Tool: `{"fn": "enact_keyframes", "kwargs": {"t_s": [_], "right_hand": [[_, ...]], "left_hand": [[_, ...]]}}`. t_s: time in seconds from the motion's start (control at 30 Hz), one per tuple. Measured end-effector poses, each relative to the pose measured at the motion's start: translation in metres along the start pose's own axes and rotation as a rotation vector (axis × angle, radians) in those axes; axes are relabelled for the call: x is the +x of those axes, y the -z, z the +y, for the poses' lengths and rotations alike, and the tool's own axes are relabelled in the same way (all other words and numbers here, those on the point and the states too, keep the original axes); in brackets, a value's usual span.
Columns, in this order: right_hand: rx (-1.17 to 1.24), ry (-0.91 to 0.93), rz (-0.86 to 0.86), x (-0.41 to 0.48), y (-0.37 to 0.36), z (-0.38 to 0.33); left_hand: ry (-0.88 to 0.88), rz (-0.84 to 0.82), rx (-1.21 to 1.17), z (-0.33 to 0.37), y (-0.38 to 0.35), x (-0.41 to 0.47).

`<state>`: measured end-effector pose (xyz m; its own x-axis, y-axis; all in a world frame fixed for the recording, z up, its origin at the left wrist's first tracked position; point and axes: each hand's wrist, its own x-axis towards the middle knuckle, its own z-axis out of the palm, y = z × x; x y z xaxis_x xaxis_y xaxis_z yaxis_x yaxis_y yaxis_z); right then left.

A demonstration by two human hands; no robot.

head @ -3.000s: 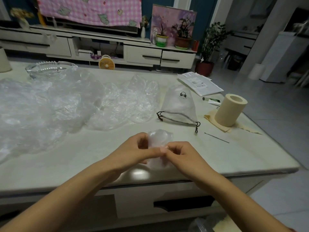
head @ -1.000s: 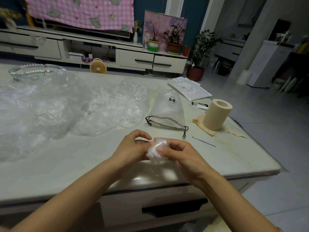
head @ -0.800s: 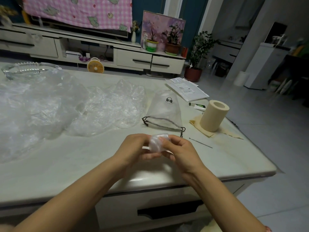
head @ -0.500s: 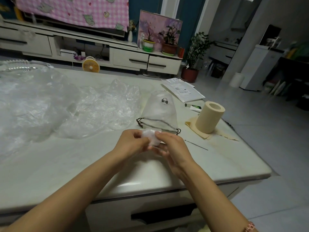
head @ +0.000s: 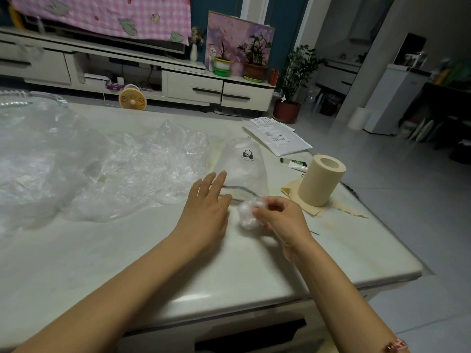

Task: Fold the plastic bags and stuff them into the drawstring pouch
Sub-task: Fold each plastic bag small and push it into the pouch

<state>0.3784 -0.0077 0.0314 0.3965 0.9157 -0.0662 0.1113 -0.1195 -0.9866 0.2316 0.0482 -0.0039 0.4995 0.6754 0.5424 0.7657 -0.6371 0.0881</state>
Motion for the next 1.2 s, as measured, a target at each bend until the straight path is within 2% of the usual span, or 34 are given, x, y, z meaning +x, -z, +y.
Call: {"fn": "enact_keyframes", "kwargs": {"t_s": [0.1, 0.17, 0.33, 0.43, 0.7, 0.8, 0.87, 0.93, 1.0, 1.07, 1.13, 1.2], "right_hand": [[-0.084, 0.044, -0.018, 0.003, 0.001, 0.007], [-0.179, 0.124, 0.008, 0.008, 0.000, 0.011], [-0.435, 0.558, 0.265, 0.024, -0.010, 0.016], [-0.556, 0.755, 0.277, 0.035, -0.017, 0.022], [-0.813, 0.901, 0.368, 0.059, -0.034, 0.032], [-1.041, 0.833, 0.383, 0.070, -0.035, 0.032], [-1.122, 0.697, 0.339, 0.074, -0.035, 0.031], [-1.149, 0.554, 0.301, 0.082, -0.037, 0.030], [-1.125, 0.382, 0.210, 0.086, -0.036, 0.025], [-1.020, 0.262, 0.145, 0.084, -0.035, 0.019], [-0.984, 0.190, 0.076, 0.078, -0.036, 0.013], [-1.003, 0.156, -0.029, 0.071, -0.036, 0.009]], "left_hand": [[-0.037, -0.087, 0.069, -0.007, -0.016, 0.008], [-0.088, -0.054, 0.082, -0.010, -0.019, 0.012], [-0.108, 0.000, -0.160, -0.012, -0.008, 0.004], [-0.133, 0.019, -0.300, -0.004, -0.008, -0.004], [-0.136, 0.012, -0.339, 0.013, -0.012, -0.013], [-0.133, -0.004, -0.299, 0.016, -0.014, -0.015], [-0.145, -0.002, -0.222, 0.012, -0.012, -0.015], [-0.074, -0.010, -0.117, -0.004, -0.008, -0.011], [0.087, -0.030, -0.050, -0.018, 0.003, -0.006], [0.305, -0.152, 0.018, -0.034, 0.017, -0.003], [0.507, -0.277, 0.132, -0.054, 0.025, -0.006], [0.632, -0.320, 0.199, -0.072, 0.029, -0.012]]}}
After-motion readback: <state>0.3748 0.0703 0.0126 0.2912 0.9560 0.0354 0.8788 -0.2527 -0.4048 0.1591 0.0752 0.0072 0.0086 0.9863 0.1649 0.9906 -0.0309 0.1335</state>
